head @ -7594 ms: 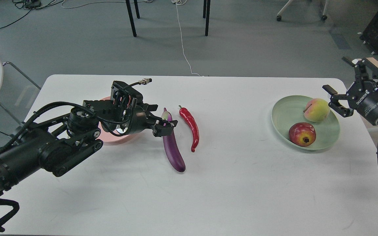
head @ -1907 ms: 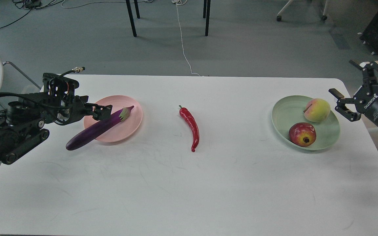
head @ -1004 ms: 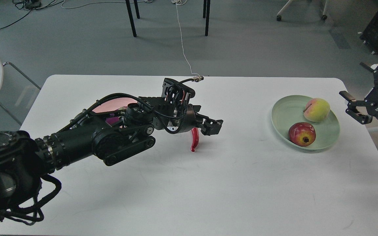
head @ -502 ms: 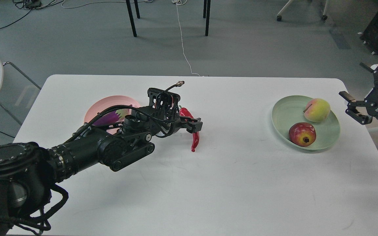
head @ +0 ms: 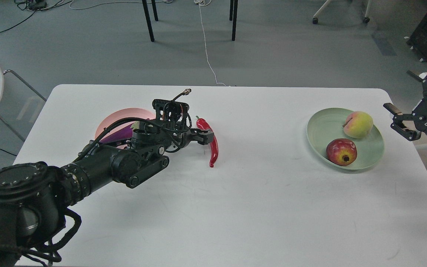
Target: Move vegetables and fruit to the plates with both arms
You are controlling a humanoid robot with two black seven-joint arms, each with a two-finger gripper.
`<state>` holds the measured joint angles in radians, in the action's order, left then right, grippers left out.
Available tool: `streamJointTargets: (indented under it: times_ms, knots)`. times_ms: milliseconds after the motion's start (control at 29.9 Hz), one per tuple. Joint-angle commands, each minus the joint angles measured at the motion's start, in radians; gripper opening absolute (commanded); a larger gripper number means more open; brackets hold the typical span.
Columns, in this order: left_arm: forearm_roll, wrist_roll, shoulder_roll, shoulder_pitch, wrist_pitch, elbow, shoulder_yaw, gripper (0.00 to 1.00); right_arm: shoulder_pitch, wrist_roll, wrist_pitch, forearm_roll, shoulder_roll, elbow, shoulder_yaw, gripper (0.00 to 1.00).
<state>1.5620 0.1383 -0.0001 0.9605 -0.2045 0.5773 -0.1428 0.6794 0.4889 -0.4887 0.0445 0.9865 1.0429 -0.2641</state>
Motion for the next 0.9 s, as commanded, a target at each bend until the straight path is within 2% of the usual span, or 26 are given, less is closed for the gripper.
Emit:
streamJointTargets:
  times_ms: [0, 870]
  knots:
    - [-0.029, 0.003, 0.000, 0.000, -0.001, -0.004, 0.000, 0.98, -0.001, 0.000, 0.000, 0.000, 0.000, 0.000, 0.000, 0.97]
    - [-0.066, 0.001, 0.000, 0.014, -0.013, 0.006, -0.001, 0.98, -0.015, 0.000, 0.000, 0.000, 0.004, 0.003, 0.000, 0.97]
